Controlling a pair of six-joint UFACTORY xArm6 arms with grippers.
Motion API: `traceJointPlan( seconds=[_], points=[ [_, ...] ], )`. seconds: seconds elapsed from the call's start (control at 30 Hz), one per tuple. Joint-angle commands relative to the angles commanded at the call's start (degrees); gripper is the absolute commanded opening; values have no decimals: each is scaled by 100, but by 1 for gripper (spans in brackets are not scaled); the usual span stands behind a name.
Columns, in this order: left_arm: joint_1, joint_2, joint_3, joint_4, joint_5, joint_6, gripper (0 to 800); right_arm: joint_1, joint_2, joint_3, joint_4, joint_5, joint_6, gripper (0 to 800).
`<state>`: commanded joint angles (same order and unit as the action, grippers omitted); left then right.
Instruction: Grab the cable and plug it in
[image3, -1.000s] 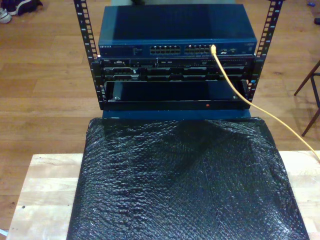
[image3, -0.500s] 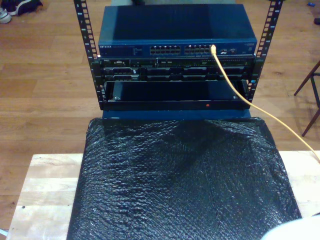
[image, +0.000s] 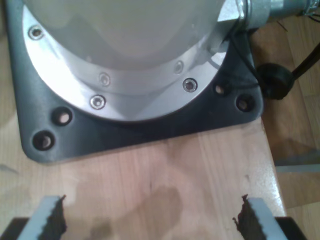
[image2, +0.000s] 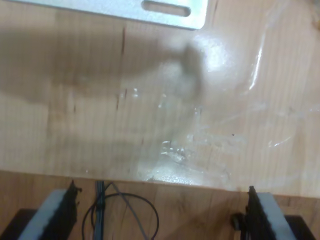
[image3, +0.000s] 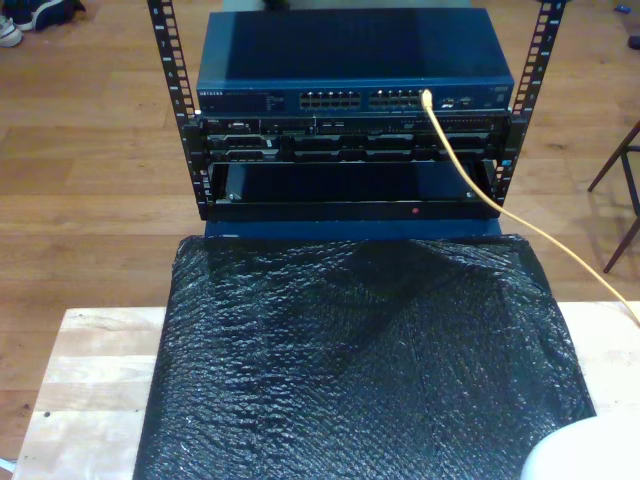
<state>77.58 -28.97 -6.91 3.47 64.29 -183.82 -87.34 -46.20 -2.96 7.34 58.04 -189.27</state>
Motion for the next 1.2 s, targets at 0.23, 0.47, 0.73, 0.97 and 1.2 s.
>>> traceJointPlan(
  seconds=[0.23,0.47,0.73,0.97,1.2],
  points=[
    [0,0,0,0,0,-9,800,0,501,220,0,-501,-369,798],
    [0,0,0,0,0,0,800,-62,703,334,18,-738,-440,799],
    [0,0,0,0,0,-9,800,-141,703,334,35,-747,-431,800],
    [0,0,0,0,0,0,800,-158,703,343,26,-756,-431,800],
    [0,0,0,0,0,0,800,-158,703,343,26,-756,-431,800]
  ],
)
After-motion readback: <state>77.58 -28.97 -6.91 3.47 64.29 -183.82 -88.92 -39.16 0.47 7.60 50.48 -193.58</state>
